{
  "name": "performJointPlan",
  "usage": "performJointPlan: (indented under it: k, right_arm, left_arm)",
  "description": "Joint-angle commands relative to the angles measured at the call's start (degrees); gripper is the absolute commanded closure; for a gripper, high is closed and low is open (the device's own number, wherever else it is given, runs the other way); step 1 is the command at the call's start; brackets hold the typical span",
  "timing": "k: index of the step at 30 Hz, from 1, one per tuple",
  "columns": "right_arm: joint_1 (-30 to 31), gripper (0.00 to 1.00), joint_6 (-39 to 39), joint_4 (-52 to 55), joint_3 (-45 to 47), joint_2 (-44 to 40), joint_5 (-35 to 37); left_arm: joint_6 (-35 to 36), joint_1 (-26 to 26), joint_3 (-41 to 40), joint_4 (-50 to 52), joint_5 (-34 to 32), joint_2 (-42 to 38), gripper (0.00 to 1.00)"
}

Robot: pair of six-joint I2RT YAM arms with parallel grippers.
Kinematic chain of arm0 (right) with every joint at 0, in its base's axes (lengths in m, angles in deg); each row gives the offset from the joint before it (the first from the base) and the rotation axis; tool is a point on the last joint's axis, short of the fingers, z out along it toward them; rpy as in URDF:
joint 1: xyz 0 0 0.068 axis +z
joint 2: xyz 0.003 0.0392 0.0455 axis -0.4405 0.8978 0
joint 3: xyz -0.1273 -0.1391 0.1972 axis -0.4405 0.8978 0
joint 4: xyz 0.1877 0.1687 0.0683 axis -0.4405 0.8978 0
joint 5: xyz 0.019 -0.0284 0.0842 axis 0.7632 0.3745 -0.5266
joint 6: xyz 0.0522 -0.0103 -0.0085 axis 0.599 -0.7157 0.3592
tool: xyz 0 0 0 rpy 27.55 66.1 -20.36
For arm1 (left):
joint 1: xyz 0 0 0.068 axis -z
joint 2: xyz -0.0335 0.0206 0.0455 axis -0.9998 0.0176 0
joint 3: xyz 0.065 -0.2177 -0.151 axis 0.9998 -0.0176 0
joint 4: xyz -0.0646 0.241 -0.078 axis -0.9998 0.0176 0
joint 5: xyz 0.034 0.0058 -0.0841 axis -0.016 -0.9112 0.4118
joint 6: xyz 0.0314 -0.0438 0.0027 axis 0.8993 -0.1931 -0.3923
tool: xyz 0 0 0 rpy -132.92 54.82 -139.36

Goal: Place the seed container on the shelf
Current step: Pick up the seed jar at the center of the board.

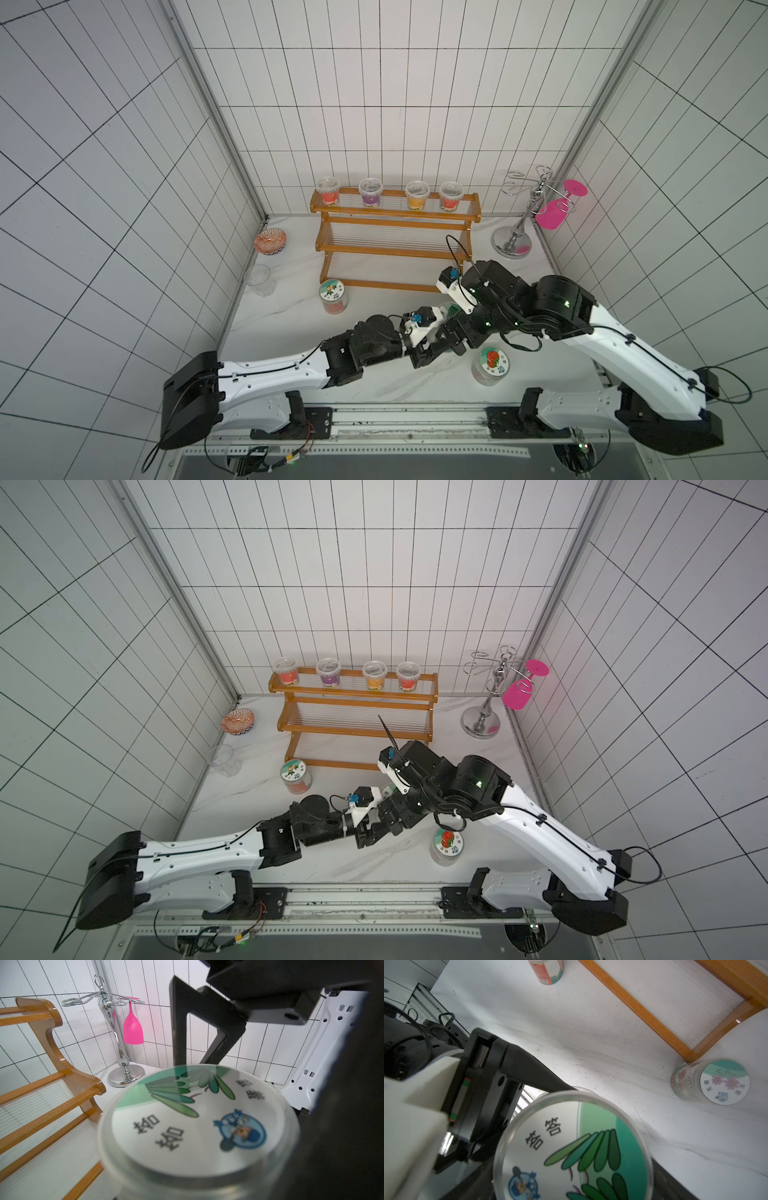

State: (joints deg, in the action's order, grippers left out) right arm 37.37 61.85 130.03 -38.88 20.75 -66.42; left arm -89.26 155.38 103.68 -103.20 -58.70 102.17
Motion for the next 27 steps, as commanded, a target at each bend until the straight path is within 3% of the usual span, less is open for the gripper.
performJointPlan:
  k: [1,6,12,19,27]
  right_arm:
    - [-1.17,0.0,-0.55,-1.87,-2.46,-2.28,3.99]
    - [-1.79,0.0,0.96,-5.1,-3.5,-6.76,12.83]
    - [-2.23,0.0,3.16,-12.86,4.03,-15.5,19.11]
    - [-2.29,0.0,4.77,-21.27,16.24,-22.43,21.46]
    - [-2.33,0.0,6.57,-28.56,27.51,-23.49,20.86]
  left_arm:
    - [-1.51,-0.88,-1.82,-6.62,-2.42,-1.39,0.49]
    - [-3.27,-2.8,-6.42,-13.94,-10.71,-3.29,0.47]
    - [-5.92,-9.03,-12.26,-21.99,-20.0,-6.23,0.46]
    - [-8.12,-20.18,-14.84,-25.86,-24.86,-6.1,0.46]
    - [-8.65,-30.13,-13.07,-30.12,-28.61,0.77,0.44]
